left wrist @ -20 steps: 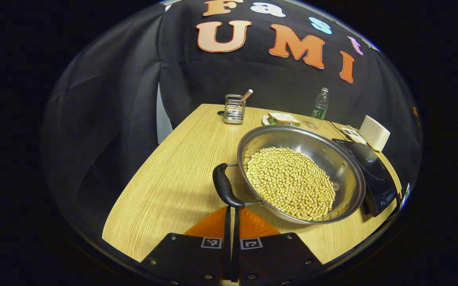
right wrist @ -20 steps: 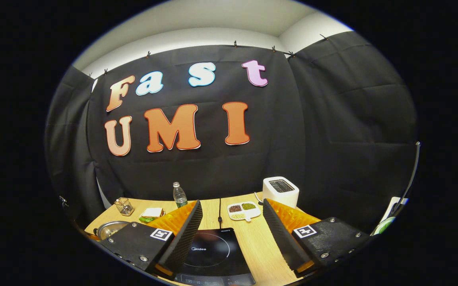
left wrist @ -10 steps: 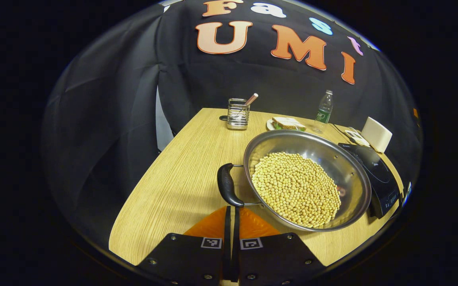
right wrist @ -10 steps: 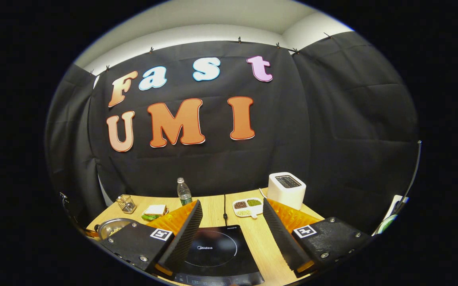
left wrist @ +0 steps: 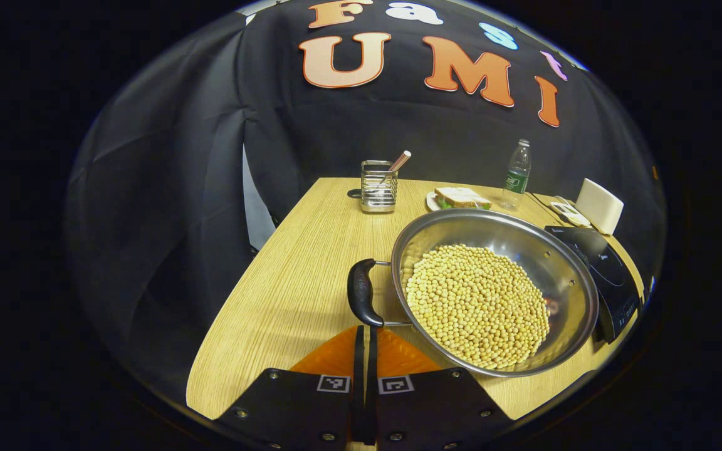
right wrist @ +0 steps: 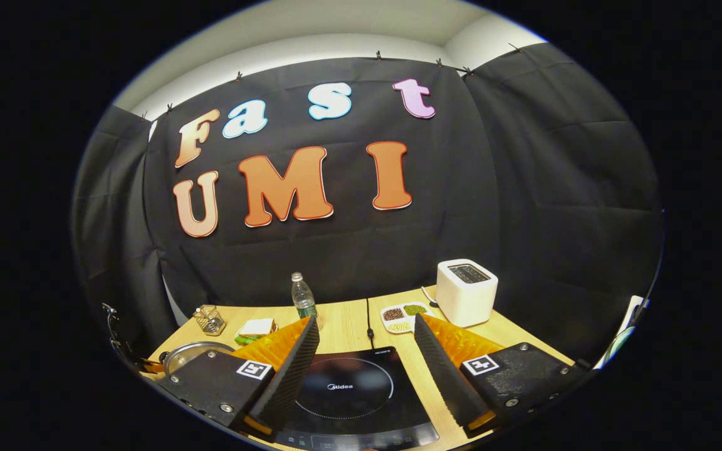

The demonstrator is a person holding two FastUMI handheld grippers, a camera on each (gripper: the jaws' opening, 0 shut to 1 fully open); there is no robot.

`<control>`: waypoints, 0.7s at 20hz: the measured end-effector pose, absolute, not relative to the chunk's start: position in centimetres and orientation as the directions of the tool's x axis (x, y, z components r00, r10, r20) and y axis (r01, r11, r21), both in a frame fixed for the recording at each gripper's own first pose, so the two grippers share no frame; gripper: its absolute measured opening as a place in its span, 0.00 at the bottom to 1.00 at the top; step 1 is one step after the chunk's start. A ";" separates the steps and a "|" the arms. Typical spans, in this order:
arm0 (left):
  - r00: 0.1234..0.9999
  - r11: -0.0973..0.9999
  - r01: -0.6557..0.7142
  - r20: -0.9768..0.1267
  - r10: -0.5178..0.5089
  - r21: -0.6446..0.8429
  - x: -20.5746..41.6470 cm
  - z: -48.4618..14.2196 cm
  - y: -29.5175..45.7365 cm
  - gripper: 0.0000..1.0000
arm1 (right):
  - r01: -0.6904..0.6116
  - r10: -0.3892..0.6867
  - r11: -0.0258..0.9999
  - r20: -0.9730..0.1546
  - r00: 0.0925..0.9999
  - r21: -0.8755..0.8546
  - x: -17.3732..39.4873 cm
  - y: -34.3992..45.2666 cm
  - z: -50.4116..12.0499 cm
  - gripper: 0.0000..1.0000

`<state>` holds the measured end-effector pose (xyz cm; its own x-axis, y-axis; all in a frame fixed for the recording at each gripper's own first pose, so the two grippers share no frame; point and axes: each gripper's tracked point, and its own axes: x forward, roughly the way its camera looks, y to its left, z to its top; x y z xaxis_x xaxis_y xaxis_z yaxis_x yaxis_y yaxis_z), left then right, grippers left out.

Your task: First push the handle of the pot to place it horizontally, then grasp the pot with both hands and set it on the induction cooktop.

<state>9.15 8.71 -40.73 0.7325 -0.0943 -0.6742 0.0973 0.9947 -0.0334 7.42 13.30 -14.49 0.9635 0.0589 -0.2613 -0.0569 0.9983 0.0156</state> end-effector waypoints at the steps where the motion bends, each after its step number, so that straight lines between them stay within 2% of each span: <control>1: 0.733 0.994 0.099 -0.674 -0.099 -0.038 9.4 -40.7 8.7 0.01 | -0.059 0.063 0.998 -0.268 0.961 0.022 7.4 13.6 -14.8 1.00; 2: 0.733 0.994 0.100 -0.673 -0.102 -0.042 9.7 -40.8 8.7 0.01 | -0.060 0.065 0.998 -0.273 0.960 0.024 7.4 13.8 -15.1 1.00; 3: 0.734 0.994 0.101 -0.671 -0.105 -0.046 9.9 -40.8 8.9 0.01 | -0.062 0.066 0.998 -0.279 0.958 0.024 7.3 14.0 -15.5 0.95; 14: 0.760 0.991 0.112 -0.636 -0.132 -0.073 9.7 -39.9 9.3 0.02 | -0.095 0.101 0.995 -0.327 0.940 0.035 7.4 20.2 -19.6 0.95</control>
<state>9.66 9.34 -39.86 0.7601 -0.1323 -0.6362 0.1117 0.9911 -0.0727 7.44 20.16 -19.59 0.9396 0.1013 -0.3270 -0.0950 0.9948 0.0354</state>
